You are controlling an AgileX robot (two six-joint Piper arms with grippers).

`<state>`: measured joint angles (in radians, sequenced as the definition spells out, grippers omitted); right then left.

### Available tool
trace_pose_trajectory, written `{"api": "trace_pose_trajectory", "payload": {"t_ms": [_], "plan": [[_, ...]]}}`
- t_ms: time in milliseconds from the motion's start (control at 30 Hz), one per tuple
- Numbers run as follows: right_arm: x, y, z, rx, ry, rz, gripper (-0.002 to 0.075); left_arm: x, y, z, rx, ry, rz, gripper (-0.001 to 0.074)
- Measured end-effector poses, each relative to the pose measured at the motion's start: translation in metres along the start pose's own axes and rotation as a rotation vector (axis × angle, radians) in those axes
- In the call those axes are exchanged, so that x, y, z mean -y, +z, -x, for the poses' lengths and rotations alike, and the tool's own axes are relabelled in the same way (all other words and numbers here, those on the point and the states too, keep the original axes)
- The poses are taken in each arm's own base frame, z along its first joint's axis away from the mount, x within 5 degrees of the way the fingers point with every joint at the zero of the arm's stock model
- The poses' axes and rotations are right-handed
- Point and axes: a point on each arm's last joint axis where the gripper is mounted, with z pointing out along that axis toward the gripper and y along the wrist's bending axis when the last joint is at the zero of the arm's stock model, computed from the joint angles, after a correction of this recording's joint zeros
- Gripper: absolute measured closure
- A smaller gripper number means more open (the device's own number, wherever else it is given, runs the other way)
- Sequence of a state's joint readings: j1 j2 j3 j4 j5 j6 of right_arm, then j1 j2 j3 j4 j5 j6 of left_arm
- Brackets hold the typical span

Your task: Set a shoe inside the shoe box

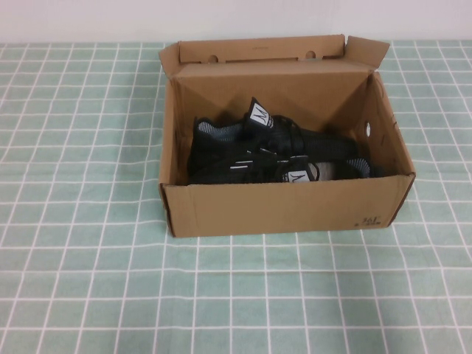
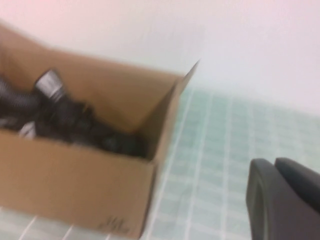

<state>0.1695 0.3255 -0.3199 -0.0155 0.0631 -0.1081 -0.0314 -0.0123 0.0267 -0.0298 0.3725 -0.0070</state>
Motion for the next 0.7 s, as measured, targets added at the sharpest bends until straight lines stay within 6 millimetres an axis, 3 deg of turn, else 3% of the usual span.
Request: {"api": "trace_pose_trajectory", "payload": {"t_ms": [67,167,333,400,467,700], "plan": [[0.003,-0.005,-0.002,0.006,0.043,-0.035,0.0733,0.000,0.000,0.000,0.000,0.000,0.000,0.0733],[0.005,-0.011,-0.023,-0.018,0.069,-0.086,0.0733,0.000,0.000,0.000,0.000,0.001,0.000,0.0733],[0.003,-0.022,-0.088,-0.082,0.035,-0.148,0.0733,0.000,0.000,0.000,0.000,-0.001,0.000,0.0733],[0.001,-0.026,-0.103,-0.106,0.039,-0.147,0.0733,0.000,0.000,0.000,0.000,-0.001,0.000,0.0733],[-0.001,-0.032,-0.112,-0.236,0.049,-0.129,0.0733,0.000,0.000,0.000,0.000,-0.001,0.000,0.0733],[-0.002,-0.034,-0.118,-0.263,0.051,-0.131,0.0733,0.000,0.000,0.000,-0.002,-0.001,0.000,0.0733]]}}
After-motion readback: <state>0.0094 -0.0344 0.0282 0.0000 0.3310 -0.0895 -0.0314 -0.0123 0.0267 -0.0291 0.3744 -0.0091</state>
